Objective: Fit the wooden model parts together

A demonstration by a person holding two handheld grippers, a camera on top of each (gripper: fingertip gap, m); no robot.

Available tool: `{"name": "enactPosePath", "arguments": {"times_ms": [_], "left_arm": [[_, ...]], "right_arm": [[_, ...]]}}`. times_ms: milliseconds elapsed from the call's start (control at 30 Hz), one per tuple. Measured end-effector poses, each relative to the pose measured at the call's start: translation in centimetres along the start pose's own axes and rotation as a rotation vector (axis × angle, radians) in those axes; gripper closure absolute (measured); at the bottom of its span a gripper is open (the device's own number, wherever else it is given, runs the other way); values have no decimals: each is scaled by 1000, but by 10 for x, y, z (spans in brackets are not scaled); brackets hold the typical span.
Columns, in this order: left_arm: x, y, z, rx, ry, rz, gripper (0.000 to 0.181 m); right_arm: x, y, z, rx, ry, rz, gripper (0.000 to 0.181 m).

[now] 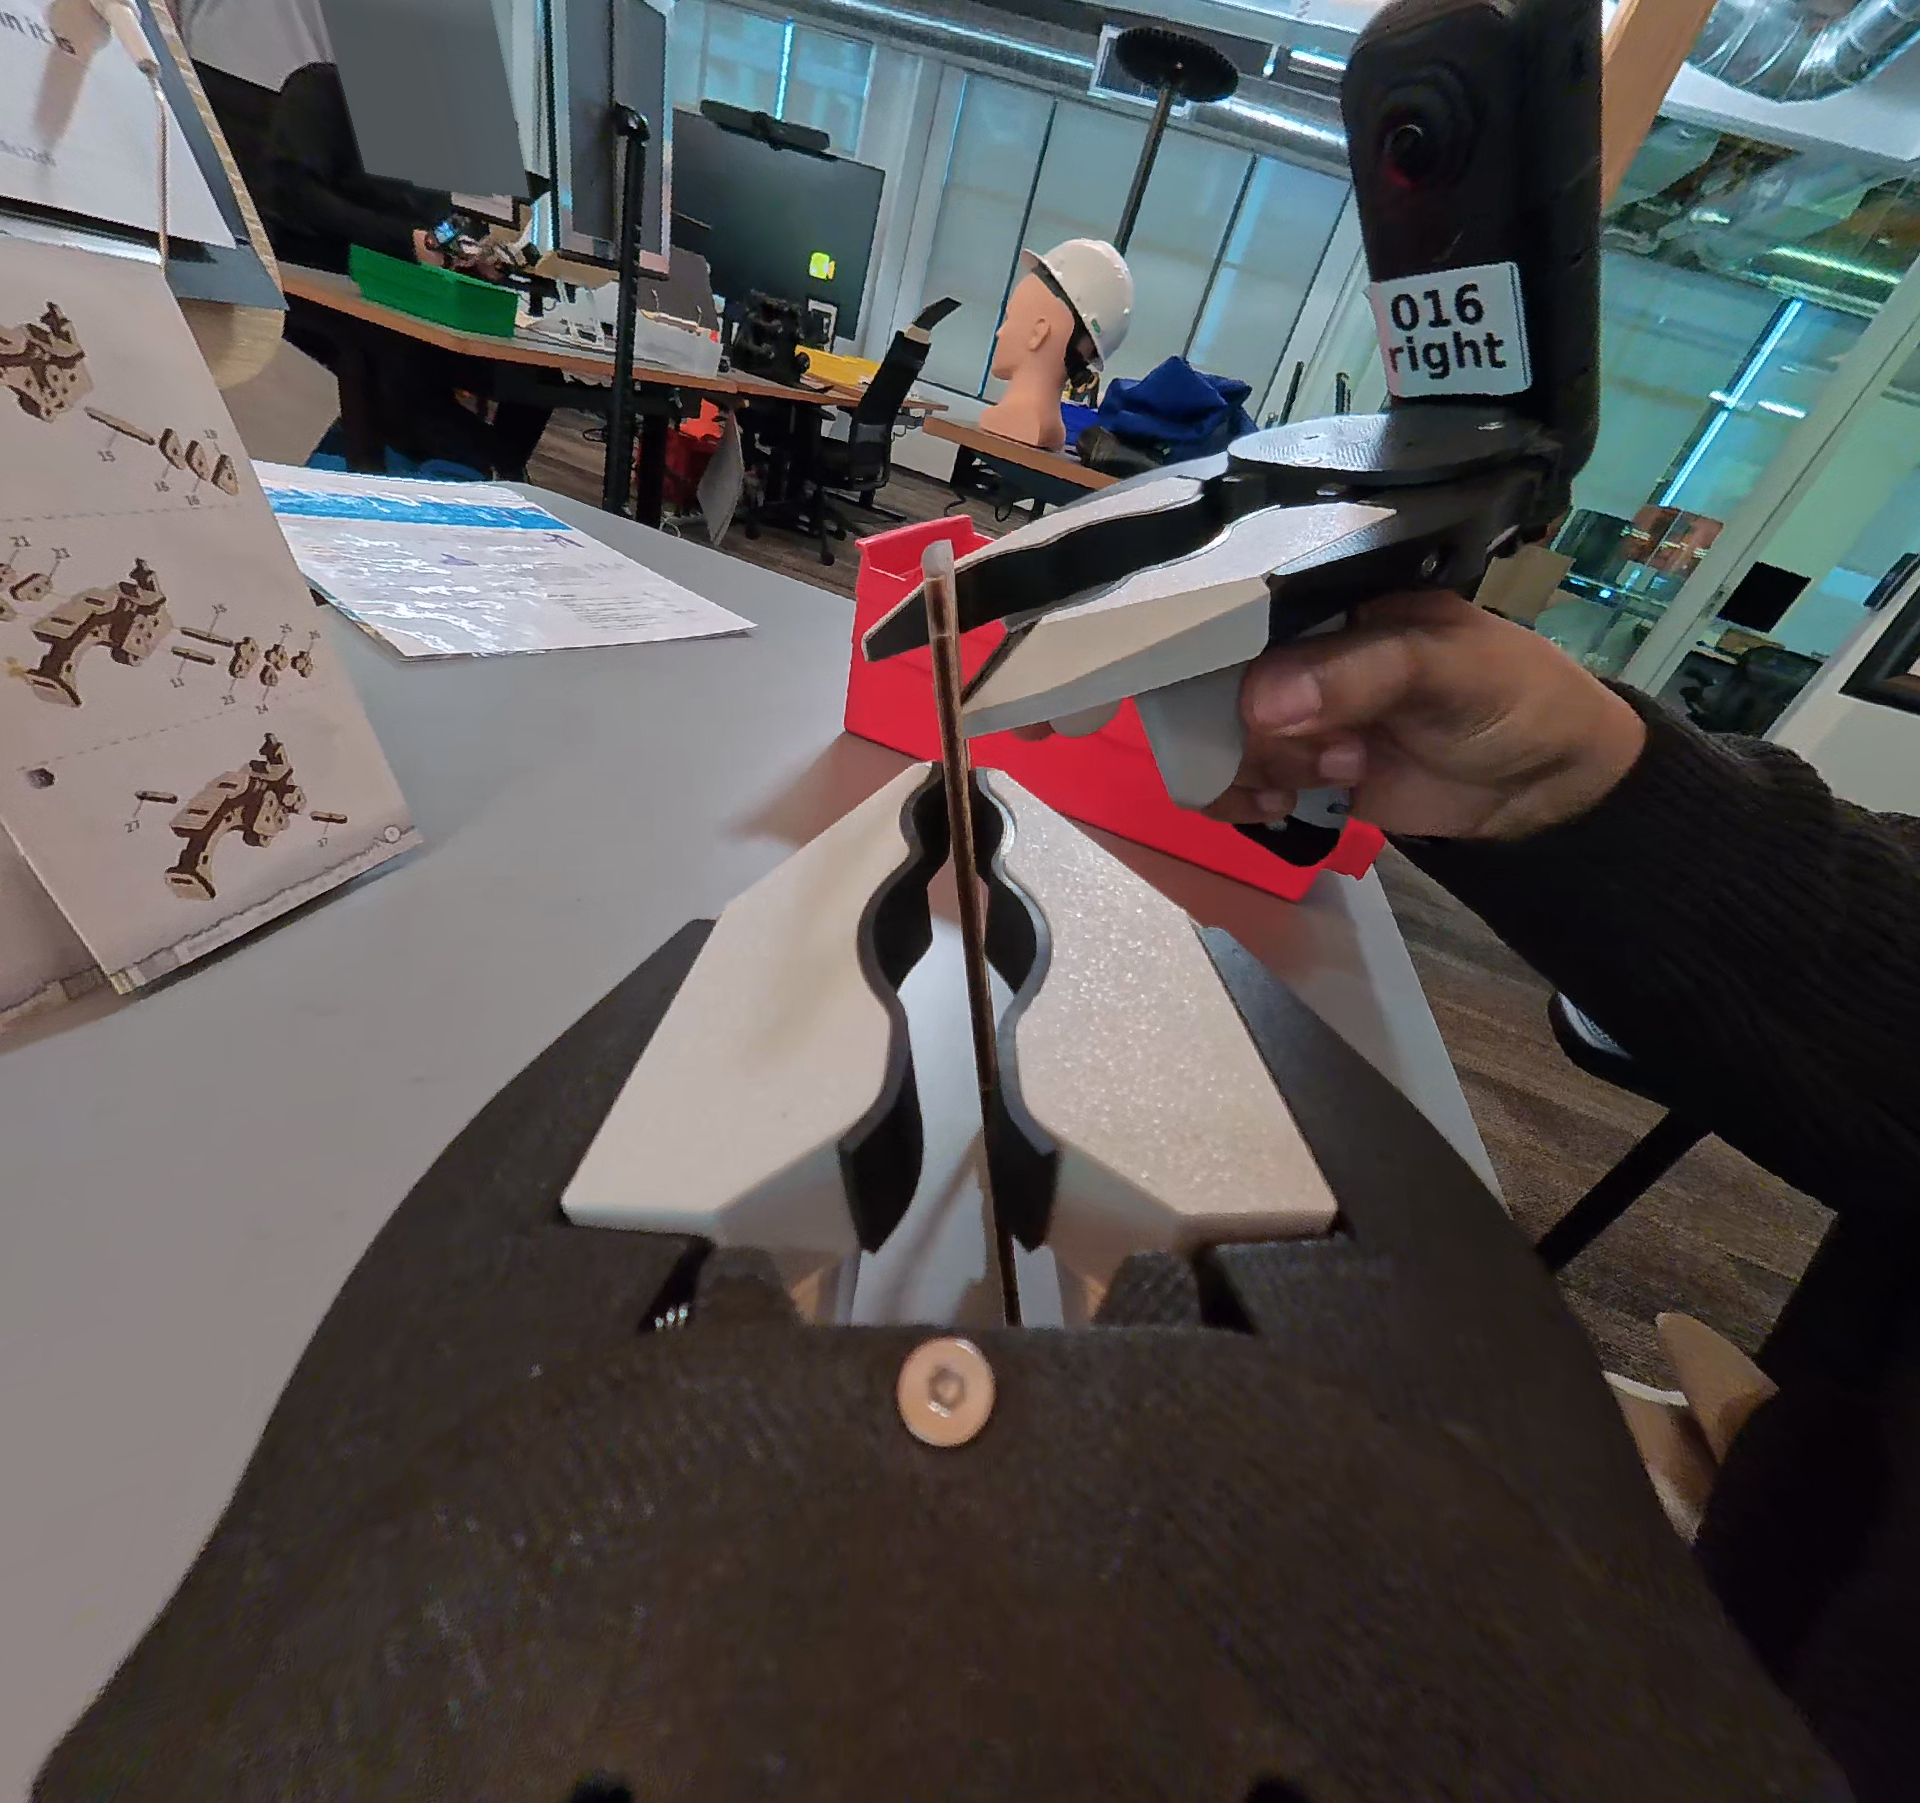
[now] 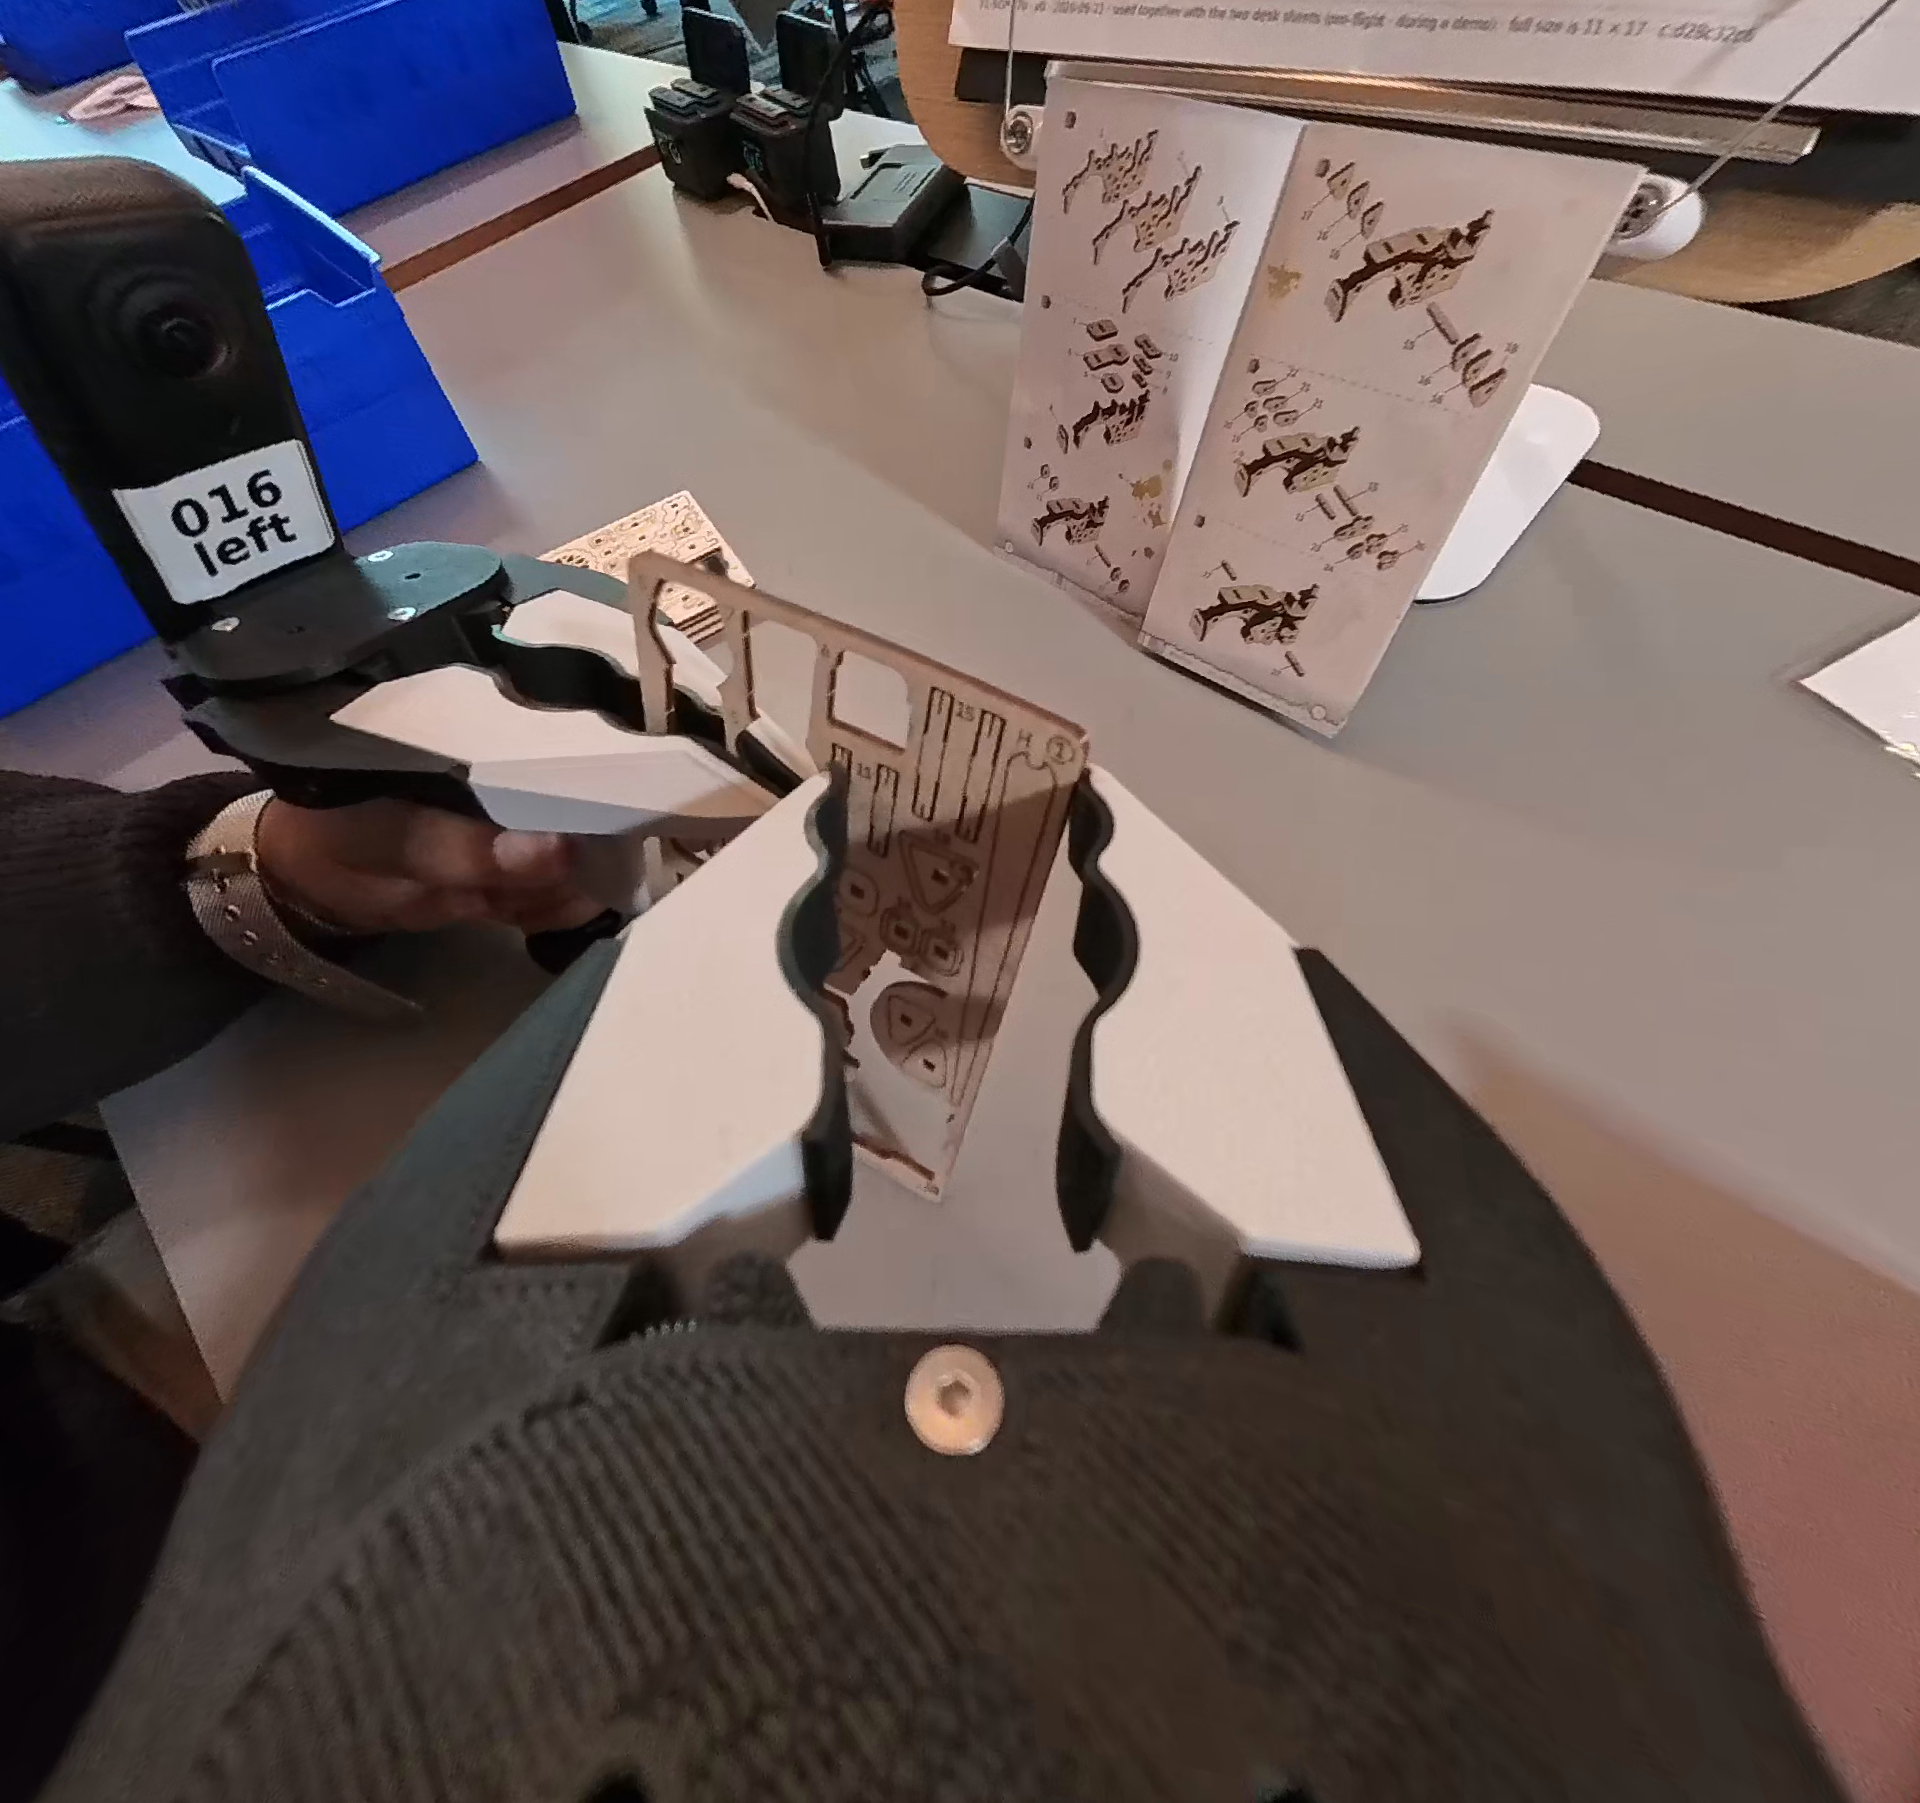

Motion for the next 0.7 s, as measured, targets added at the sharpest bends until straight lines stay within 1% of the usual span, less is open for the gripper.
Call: {"name": "enactPosePath", "arguments": {"times_ms": [200,333,500,700], "left_arm": [[-1,1,2,-4,24,-16,181],[-4,2,6,7,36,-8,181],[1,1,8,23,87,-25,181],[1,2,9,15,78,-26,181]], "right_arm": [[0,-1,4,37,1,-20,139],[-2,-2,3,34,44,-48,138],[0,-2,2,41,106,-24,137],[6,-7,1,14,74,9,136]]}}
Point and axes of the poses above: each gripper's, where its closed fingertips meet, y back along the fingers, x out of its underside, z = x × y across the jaws, the point moved 9 cm from there along y, back along the fingers, and after that the axes turned 2 degrees about -y, right-handed, at the moved point
